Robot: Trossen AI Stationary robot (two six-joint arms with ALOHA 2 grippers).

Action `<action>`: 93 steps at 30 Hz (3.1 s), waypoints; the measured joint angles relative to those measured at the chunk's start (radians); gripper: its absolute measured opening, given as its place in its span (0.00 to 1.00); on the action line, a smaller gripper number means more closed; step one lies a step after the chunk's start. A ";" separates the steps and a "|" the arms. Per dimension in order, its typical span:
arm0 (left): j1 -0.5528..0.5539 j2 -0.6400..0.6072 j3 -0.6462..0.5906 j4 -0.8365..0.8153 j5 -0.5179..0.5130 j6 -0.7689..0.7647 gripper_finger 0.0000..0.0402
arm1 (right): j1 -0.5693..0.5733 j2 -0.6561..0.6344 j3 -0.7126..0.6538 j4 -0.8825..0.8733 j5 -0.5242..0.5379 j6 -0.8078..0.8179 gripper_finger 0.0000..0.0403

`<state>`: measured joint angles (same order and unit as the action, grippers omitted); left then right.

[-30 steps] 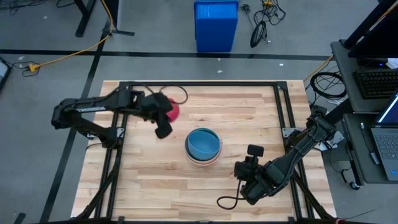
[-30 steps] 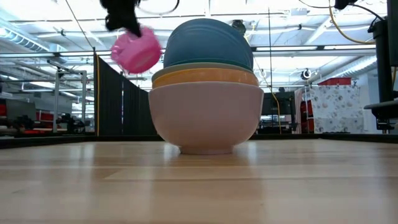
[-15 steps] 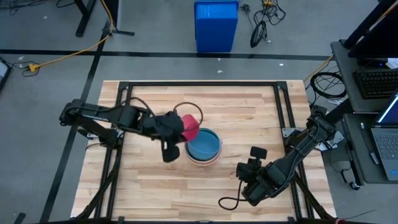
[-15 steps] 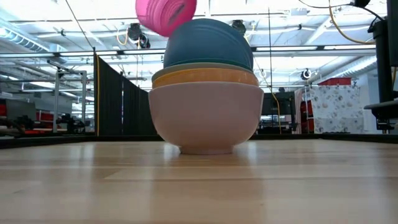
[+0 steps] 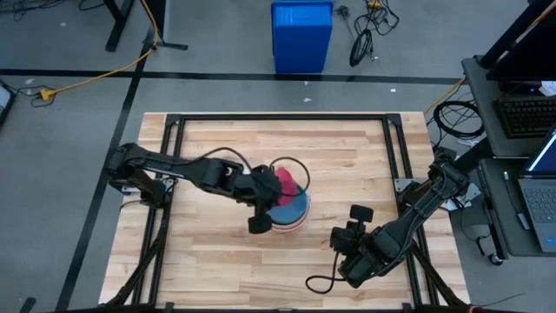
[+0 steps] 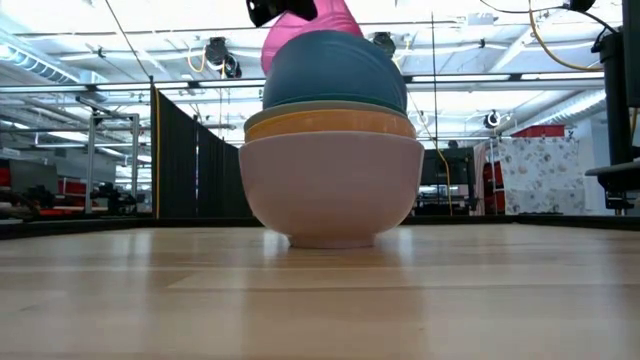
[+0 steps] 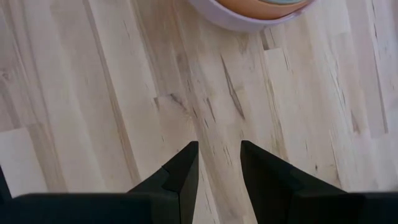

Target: Nest bowls inside each other

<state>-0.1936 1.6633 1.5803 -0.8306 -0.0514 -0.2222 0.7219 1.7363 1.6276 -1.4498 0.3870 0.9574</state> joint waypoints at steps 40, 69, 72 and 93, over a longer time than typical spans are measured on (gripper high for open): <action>0.016 0.153 0.032 -0.070 0.000 0.049 0.00 | 0.025 -0.001 0.000 0.001 0.006 0.018 0.26; 0.012 0.144 0.190 -0.180 0.022 -0.042 0.58 | 0.025 -0.001 0.000 0.011 0.084 -0.029 0.26; 0.000 0.091 0.211 -0.282 0.025 -0.038 0.54 | 0.017 -0.001 0.000 0.012 0.161 -0.079 0.26; 0.230 -0.579 -0.368 0.264 -0.050 0.178 0.00 | -0.267 -0.279 -0.052 0.228 0.292 -0.706 0.00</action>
<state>0.0363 1.0845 1.2121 -0.5670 -0.1015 -0.0447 0.4547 1.4571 1.5759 -1.2218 0.6794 0.2510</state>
